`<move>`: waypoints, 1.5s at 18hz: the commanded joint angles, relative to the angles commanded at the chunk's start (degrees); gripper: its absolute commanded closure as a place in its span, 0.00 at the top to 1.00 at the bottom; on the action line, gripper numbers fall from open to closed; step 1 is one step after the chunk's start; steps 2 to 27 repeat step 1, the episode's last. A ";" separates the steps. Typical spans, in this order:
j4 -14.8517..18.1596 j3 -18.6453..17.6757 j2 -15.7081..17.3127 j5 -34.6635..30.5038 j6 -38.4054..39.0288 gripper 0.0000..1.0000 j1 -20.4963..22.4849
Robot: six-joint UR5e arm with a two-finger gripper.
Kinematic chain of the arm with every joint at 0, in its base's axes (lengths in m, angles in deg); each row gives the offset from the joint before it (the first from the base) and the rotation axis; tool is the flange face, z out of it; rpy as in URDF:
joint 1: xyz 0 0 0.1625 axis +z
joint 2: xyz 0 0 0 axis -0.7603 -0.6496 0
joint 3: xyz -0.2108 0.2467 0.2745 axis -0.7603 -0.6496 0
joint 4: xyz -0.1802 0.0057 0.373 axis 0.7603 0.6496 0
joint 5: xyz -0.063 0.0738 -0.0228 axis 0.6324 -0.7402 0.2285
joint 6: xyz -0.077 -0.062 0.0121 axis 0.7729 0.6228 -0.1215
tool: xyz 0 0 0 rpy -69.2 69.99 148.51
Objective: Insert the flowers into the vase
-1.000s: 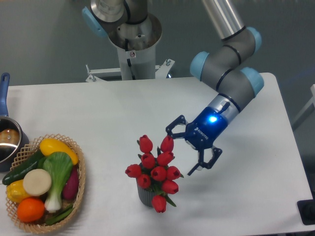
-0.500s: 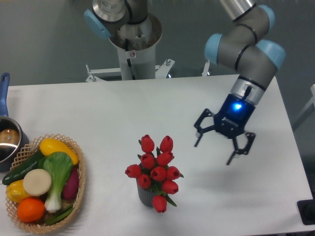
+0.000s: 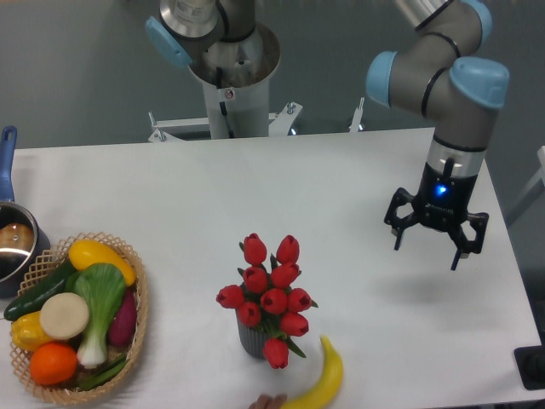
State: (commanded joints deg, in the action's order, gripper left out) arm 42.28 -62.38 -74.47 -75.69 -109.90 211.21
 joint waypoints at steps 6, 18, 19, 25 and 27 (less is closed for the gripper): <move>1.75 0.61 -0.09 -0.89 0.09 1.00 0.00; 1.75 0.61 -0.09 -0.89 0.09 1.00 0.00; 1.75 0.61 -0.09 -0.89 0.09 1.00 0.00; 1.75 0.61 -0.09 -0.89 0.09 1.00 0.00; 1.75 0.61 -0.09 -0.89 0.09 1.00 0.00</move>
